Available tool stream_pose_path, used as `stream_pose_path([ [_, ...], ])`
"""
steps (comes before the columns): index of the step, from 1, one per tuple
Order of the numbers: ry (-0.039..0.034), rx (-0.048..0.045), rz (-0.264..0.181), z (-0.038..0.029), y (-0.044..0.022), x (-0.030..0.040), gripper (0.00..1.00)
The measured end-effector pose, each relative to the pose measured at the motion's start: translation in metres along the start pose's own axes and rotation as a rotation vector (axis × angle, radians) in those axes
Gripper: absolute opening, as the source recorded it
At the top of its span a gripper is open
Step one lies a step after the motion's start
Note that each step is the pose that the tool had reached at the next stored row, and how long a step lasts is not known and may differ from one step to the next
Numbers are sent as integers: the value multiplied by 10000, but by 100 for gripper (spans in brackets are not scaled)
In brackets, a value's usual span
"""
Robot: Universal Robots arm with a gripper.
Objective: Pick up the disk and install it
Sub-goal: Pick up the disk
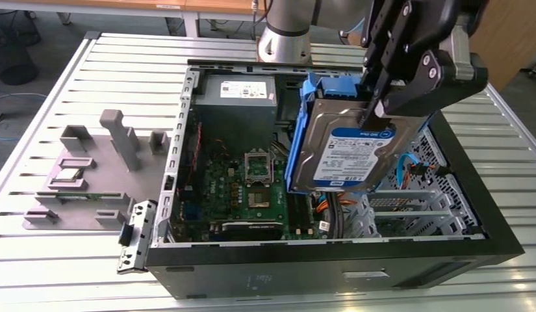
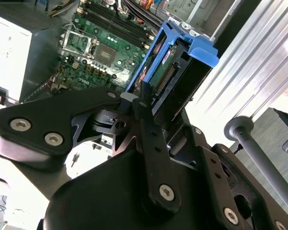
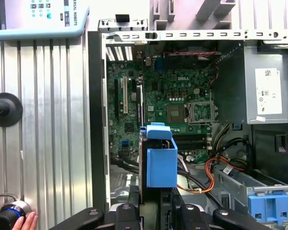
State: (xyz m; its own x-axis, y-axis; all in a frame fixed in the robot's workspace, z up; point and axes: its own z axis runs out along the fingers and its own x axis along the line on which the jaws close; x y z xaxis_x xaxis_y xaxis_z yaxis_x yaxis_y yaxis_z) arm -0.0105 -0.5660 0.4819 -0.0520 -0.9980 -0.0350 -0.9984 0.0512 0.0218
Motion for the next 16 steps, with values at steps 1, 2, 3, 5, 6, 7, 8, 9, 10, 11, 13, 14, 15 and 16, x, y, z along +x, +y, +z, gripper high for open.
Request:
stream_pose_path([
  [1, 0, 0, 0, -1, -1, 16, 35],
  [2, 0, 0, 0, -1, -1, 32, 35],
  [3, 1, 0, 0, -2, -3, 47, 35],
  [5, 0, 0, 0, -2, -4, 79, 35],
  [6, 1, 0, 0, -3, -5, 95, 35],
  [7, 1, 0, -1, -3, -6, 111, 35],
  [8, 0, 0, 0, -4, -7, 127, 35],
  [9, 0, 0, 0, -4, -7, 144, 35],
  [10, 0, 0, -1, -5, -8, 160, 35],
  [11, 0, 0, 0, -5, -9, 175, 35],
  [13, -1, 0, 0, -5, -11, 207, 35],
  [14, 0, 0, 0, -6, -12, 223, 35],
  [15, 1, 0, 0, -7, -12, 240, 35],
  [16, 1, 0, 0, -7, -13, 256, 35],
])
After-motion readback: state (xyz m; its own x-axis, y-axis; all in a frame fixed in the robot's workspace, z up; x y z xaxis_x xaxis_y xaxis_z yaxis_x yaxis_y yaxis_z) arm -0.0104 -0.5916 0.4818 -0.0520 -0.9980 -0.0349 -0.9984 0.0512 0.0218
